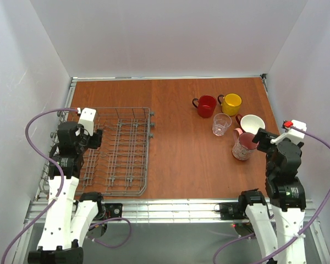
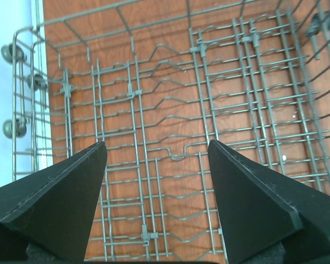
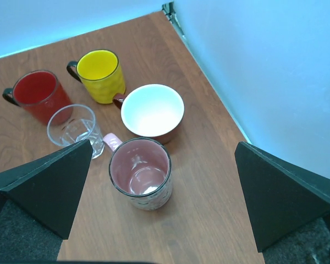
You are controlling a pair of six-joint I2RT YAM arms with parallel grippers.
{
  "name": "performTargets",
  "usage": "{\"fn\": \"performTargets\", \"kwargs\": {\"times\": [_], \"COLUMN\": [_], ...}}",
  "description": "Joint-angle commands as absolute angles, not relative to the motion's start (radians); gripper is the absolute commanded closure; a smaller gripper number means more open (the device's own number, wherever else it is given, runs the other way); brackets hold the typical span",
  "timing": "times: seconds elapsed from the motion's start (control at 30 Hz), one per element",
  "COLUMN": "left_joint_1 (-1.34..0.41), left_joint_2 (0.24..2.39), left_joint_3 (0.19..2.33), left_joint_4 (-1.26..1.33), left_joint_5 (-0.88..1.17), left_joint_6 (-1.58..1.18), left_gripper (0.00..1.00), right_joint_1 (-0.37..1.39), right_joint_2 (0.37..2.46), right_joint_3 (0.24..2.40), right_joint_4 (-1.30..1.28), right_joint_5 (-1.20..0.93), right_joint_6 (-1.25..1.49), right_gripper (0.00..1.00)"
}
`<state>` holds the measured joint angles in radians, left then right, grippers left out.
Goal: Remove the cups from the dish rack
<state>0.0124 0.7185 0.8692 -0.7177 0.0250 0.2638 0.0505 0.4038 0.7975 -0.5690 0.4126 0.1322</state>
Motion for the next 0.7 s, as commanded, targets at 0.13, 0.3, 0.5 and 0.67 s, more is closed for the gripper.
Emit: {"fn": "performTargets", "kwargs": {"times": [0.13,0.3,0.5,0.67], "left_joint_1": [0.051,0.066,0.072,0.078], "left_joint_2": [0.686,0.675,0.681,0.683], "left_joint_3": [0.836,0.841,0.841,0.844], "left_joint_4": [-0.710,-0.715,-0.715,-0.716], "left_joint_5": [0.058,0.072,0.081,0.089], "left_joint_6": [0.255,0.258,0.261,0.264], "left_gripper": [0.30,0.30,0.30,0.30], "right_joint_1": [0.045,0.046,0.048,0.052], "right_joint_2": [0.282,0.239,0.226,0.229], "right_joint_3": [0.718,0.669,0.663,0.669], "right_joint_4": [-0.457,-0.445,-0.437,-0.433], "right_joint_5": [0.390,0.471,0.508,0.551], "right_joint_6": [0.182,0.250,0.310,0.350], "right_gripper": [0.01,0.01,0.01,0.02]}}
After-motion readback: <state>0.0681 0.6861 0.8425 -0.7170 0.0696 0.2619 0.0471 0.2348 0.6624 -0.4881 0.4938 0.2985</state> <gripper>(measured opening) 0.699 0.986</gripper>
